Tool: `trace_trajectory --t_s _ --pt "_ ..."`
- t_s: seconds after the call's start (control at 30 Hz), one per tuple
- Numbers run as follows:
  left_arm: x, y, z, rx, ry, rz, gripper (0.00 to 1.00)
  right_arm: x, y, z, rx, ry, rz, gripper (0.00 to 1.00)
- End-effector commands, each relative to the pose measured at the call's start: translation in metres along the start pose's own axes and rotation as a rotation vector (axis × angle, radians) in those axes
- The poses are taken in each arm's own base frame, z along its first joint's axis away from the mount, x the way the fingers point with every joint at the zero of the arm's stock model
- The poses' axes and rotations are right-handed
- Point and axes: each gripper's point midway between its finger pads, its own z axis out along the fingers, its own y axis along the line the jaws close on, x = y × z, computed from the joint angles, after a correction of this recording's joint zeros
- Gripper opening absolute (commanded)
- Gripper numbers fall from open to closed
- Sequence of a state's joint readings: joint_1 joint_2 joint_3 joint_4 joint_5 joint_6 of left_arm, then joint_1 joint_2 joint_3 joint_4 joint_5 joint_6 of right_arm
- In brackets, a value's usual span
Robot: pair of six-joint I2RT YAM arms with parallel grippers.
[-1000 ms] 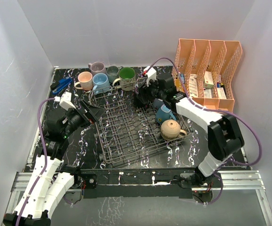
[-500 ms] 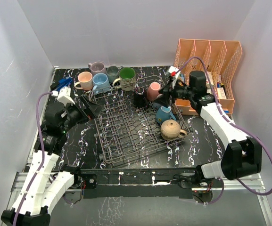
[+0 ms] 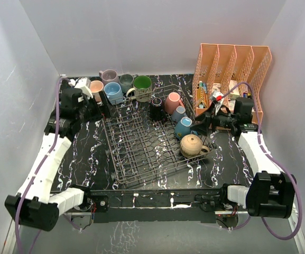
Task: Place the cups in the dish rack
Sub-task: Move the cup to the center of the board.
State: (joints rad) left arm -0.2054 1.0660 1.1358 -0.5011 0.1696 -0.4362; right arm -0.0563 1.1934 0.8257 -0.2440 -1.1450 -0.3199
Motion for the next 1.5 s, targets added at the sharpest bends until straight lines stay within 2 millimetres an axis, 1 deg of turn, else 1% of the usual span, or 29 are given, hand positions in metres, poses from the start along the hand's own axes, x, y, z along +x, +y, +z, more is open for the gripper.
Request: trace_trajectory --t_s 0.0,0.07,0.2,0.43,0.5,0.53,0.63,0.77,0.87,1.0,1.1,1.23,1.3,1.37,1.43,1.47 --pt "-0.022 0.004 0.004 -0.046 -0.005 0.093 0.95 -0.008 0.001 -0.016 -0.020 -0.070 -0.046 0.66" --pt "-0.029 0.007 0.010 -0.065 -0.015 0.110 0.95 -0.006 -0.002 -0.019 -0.012 -0.074 -0.038 0.65" --pt "-0.034 0.013 0.024 -0.092 -0.006 0.125 0.95 -0.005 -0.002 -0.025 -0.008 -0.088 -0.041 0.66" --pt "-0.048 0.018 0.051 -0.091 0.001 0.128 0.95 -0.003 -0.003 -0.034 0.023 -0.108 -0.059 0.66" --pt "-0.057 0.014 0.057 -0.060 -0.011 0.108 0.95 -0.004 -0.005 -0.036 0.042 -0.107 -0.065 0.66" --pt "-0.056 0.017 0.069 -0.054 0.007 0.089 0.95 -0.003 -0.007 -0.037 0.053 -0.105 -0.067 0.66" --pt "-0.066 0.014 0.083 -0.014 0.003 0.037 0.95 -0.004 -0.012 -0.038 0.082 -0.099 -0.066 0.66" --pt "-0.082 0.013 0.097 0.028 -0.032 -0.031 0.94 -0.004 -0.015 -0.039 0.096 -0.094 -0.070 0.66" --pt "-0.090 0.018 0.104 0.027 -0.041 -0.044 0.94 -0.003 -0.017 -0.039 0.099 -0.090 -0.068 0.66" --pt "-0.095 0.033 0.112 -0.007 -0.038 -0.023 0.93 0.001 -0.019 -0.038 0.095 -0.082 -0.058 0.66" --pt "-0.097 0.054 0.121 -0.082 -0.019 0.019 0.93 0.005 -0.019 -0.037 0.082 -0.073 -0.052 0.66" --pt "-0.098 0.085 0.135 -0.200 0.026 0.118 0.90 0.013 -0.022 -0.036 0.054 -0.058 -0.038 0.65" --pt "-0.098 0.096 0.143 -0.236 0.051 0.164 0.88 0.017 -0.024 -0.036 0.038 -0.049 -0.033 0.65" --pt "-0.100 0.106 0.153 -0.263 0.068 0.207 0.83 0.019 -0.026 -0.035 0.031 -0.038 -0.028 0.65" --pt "-0.107 0.114 0.162 -0.283 0.086 0.264 0.74 0.020 -0.029 -0.035 0.038 -0.029 -0.031 0.65" --pt "-0.111 0.120 0.169 -0.298 0.093 0.284 0.71 0.021 -0.030 -0.035 0.044 -0.025 -0.033 0.65"
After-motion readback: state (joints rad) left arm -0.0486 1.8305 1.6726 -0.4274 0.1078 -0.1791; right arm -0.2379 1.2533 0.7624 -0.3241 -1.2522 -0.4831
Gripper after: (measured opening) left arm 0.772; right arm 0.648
